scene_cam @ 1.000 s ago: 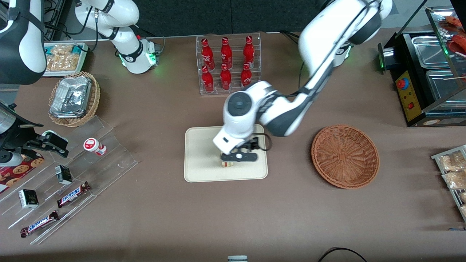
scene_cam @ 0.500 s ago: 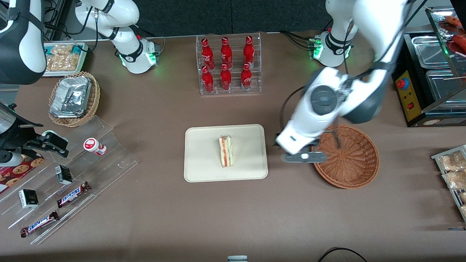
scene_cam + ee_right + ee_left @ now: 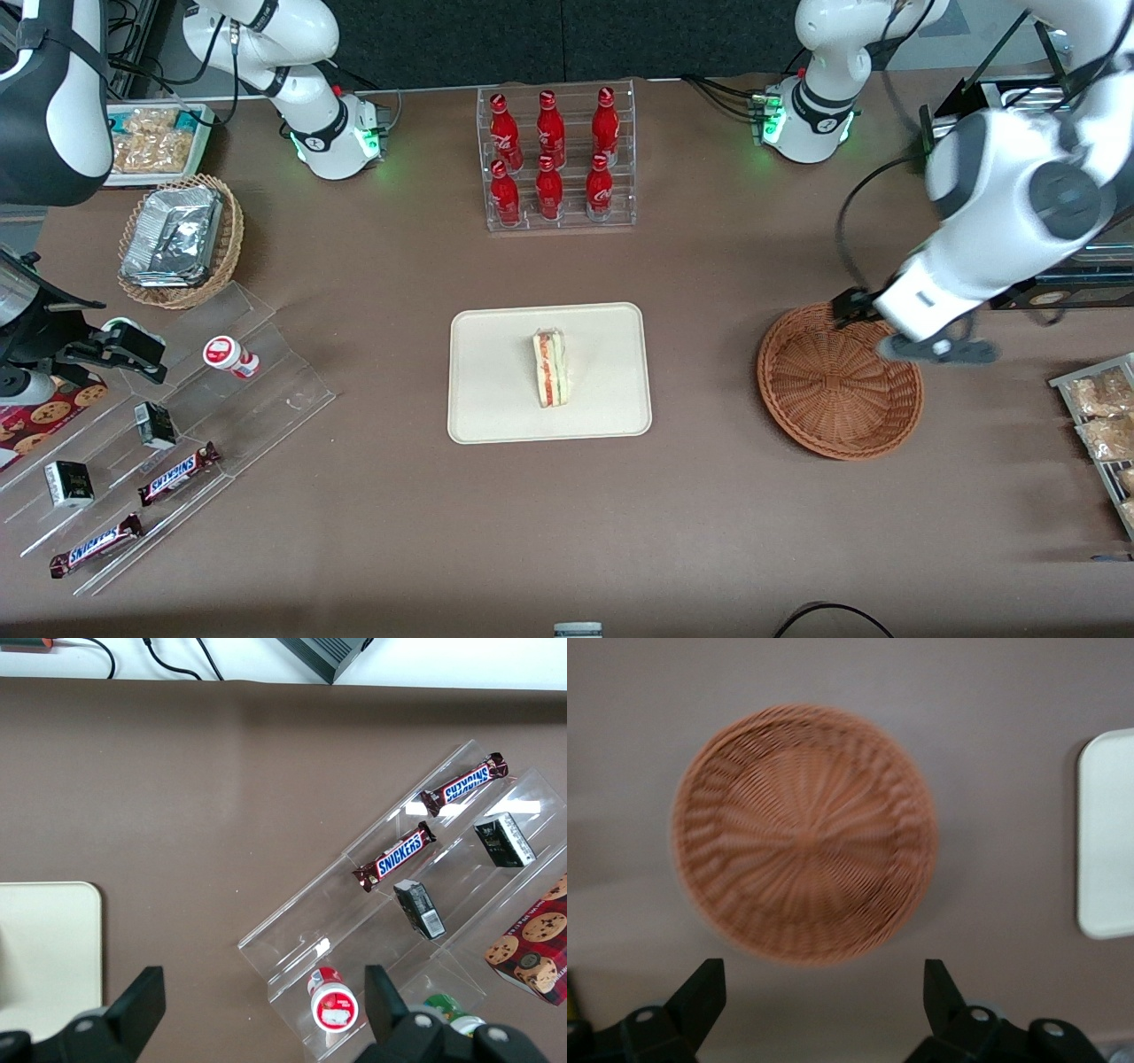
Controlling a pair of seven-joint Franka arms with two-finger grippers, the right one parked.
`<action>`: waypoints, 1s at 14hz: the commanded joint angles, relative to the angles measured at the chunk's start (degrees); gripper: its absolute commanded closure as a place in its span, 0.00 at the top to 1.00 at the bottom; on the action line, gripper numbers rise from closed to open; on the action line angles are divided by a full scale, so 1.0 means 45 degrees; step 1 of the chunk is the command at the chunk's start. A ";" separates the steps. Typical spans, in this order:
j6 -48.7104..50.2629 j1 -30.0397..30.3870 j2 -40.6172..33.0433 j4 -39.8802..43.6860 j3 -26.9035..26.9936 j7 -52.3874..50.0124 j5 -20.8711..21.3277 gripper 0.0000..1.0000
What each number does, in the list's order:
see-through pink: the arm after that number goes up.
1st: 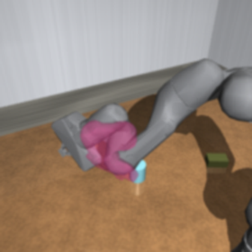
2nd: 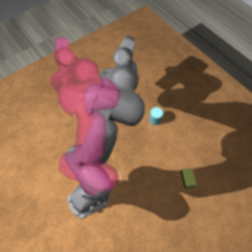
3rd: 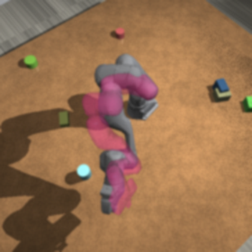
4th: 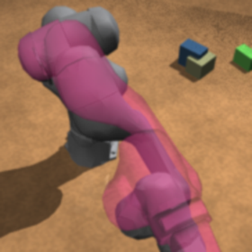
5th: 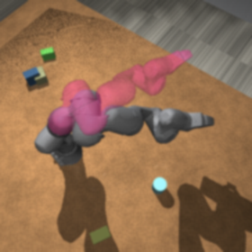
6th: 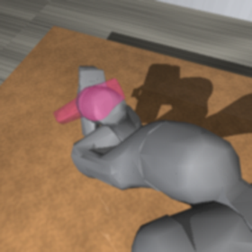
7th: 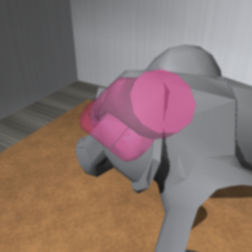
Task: Place sandwich from basket to tray
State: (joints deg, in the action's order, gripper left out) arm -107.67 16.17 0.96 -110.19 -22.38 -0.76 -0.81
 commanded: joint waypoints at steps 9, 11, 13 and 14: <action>0.4826 0.0411 -0.1073 0.3997 -0.0046 -0.0826 -0.0133 1.00; 0.4807 0.0410 -0.1034 0.3978 -0.0046 -0.0750 -0.0133 1.00; 0.4826 0.0275 -0.1033 0.3998 -0.0007 -0.0710 -0.0114 1.00; 0.4826 -0.0152 -0.1034 0.3998 0.0147 -0.0710 -0.0075 1.00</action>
State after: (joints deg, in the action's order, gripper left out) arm -87.42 17.60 -4.38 -93.95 -22.18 -3.10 -1.39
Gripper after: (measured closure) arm 0.000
